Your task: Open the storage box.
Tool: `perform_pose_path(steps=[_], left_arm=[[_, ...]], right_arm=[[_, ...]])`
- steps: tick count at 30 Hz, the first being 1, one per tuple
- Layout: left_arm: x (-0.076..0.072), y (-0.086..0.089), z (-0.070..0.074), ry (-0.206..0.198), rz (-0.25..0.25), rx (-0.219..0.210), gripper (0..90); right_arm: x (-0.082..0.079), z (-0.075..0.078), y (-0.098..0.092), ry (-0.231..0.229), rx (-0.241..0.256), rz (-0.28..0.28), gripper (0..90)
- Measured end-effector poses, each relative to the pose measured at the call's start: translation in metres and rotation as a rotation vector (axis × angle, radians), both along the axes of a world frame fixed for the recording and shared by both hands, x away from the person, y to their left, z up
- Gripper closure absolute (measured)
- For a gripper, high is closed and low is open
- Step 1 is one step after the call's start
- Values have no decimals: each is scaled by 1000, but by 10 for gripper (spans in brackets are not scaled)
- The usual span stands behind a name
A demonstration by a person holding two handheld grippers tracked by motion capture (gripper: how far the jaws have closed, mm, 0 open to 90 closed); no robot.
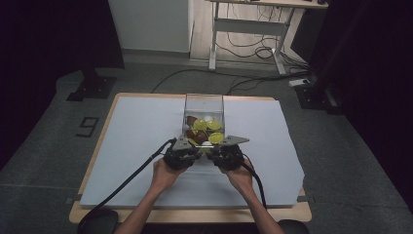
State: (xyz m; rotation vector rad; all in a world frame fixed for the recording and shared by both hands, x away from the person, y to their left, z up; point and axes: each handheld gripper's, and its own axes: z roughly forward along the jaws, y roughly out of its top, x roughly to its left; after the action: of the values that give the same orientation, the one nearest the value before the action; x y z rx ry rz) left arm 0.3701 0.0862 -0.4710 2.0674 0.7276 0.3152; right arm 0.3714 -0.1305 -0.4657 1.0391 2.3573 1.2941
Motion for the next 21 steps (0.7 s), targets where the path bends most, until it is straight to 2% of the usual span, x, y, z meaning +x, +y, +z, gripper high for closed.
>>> perform_pose_path(steps=[8, 21], left_arm=[[-11, 2, -4, -4, -6, -12, 737], [-26, 2, -5, -14, -14, -6, 738]], right_arm=[[-11, -3, 2, 1, -1, 10, 715], [-26, -3, 0, -14, -14, 22, 725]])
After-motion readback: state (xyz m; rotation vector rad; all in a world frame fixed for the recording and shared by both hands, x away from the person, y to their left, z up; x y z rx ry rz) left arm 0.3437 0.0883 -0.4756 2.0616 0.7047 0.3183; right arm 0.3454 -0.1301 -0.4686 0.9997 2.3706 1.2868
